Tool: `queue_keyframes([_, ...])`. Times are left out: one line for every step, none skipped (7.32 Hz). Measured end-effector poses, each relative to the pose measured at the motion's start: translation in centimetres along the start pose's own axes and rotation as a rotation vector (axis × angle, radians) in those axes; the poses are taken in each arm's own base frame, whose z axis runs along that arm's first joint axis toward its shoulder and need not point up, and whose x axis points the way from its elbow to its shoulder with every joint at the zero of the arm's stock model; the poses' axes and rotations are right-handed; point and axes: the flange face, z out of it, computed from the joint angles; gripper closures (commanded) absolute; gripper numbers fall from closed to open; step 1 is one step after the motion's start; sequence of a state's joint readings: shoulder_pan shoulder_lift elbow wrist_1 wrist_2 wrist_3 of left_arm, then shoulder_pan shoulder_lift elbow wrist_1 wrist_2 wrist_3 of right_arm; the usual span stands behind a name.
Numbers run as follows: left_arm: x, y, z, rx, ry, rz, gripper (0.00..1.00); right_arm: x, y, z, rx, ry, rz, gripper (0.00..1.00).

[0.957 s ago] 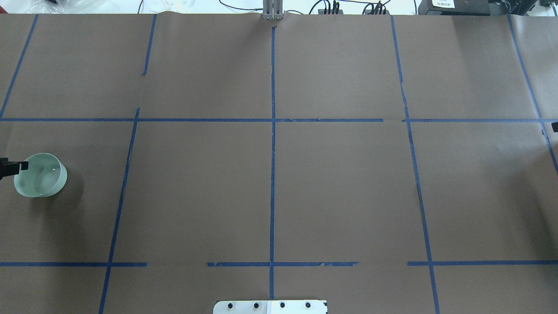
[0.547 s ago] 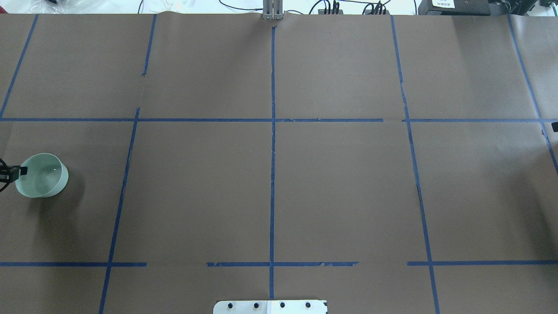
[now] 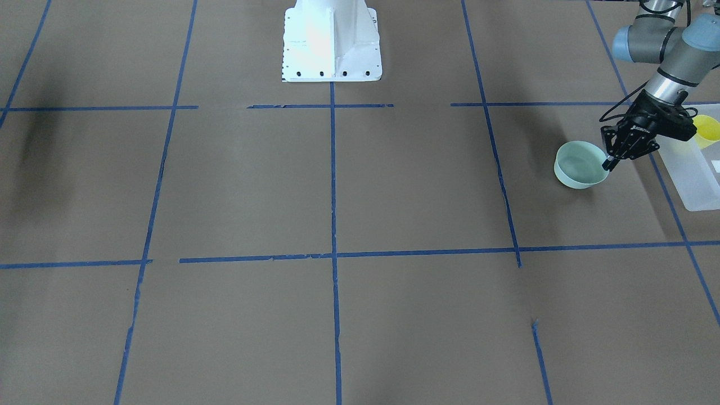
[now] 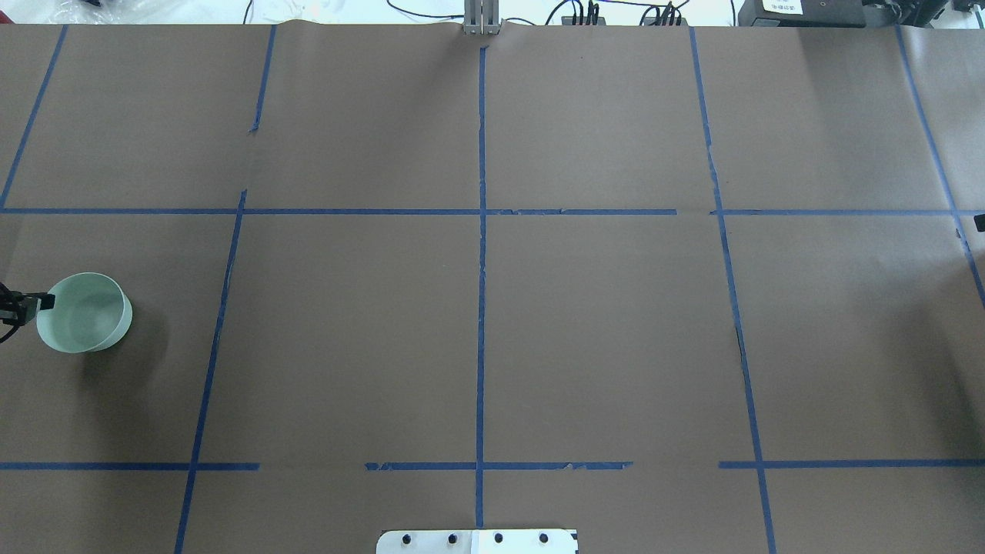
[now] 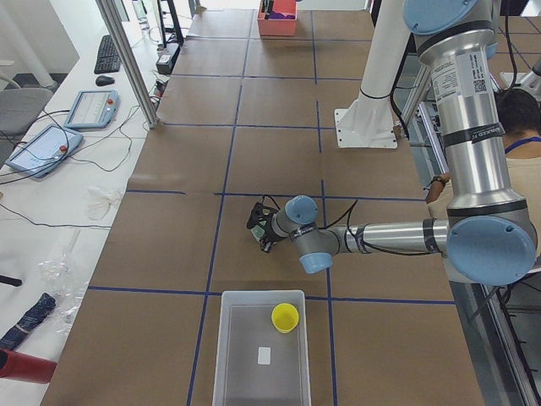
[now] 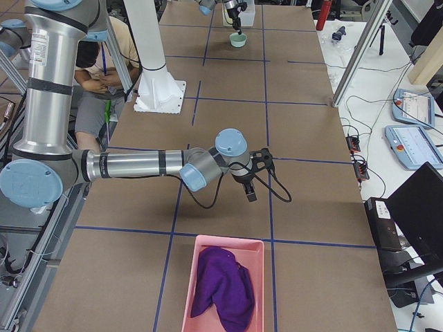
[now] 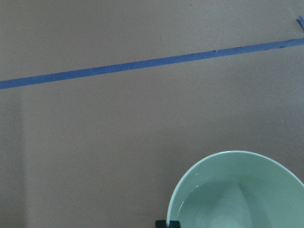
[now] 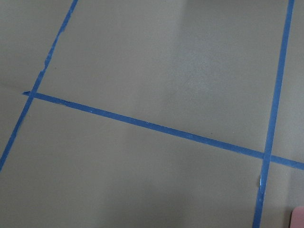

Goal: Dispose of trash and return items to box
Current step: 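Lift the green bowl with the left gripper and carry it to the clear bin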

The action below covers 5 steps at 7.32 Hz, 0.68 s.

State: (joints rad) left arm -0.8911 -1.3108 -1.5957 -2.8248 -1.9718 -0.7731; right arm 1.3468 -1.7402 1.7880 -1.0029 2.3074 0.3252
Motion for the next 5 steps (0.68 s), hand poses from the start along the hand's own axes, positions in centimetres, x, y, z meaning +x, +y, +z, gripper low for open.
queue_keyframes([-0.2,-0.8,-1.4,-0.023,0.055,0.038,1.0,0.0,0.0,0.0,0.0,0.0,0.0,0.0])
queue_keyframes([-1.6,-1.8,-3.7,-0.031,0.103,0.066,1.0,0.0,0.0,0.0,0.0,0.0,0.0,0.0])
queue_keyframes([-3.4,-2.6,-6.3,-0.03,0.139,0.086,1.0,0.0,0.0,0.1,-0.001,0.0,0.0,0.0])
queue_keyframes([-5.5,-3.0,-9.1,-0.019,0.159,0.098,1.0,0.1,0.0,0.1,-0.002,0.001,-0.001,0.0])
queue_keyframes([-7.6,-3.1,-11.2,-0.006,0.151,0.109,1.0,0.1,0.0,0.1,-0.003,0.001,-0.002,0.0])
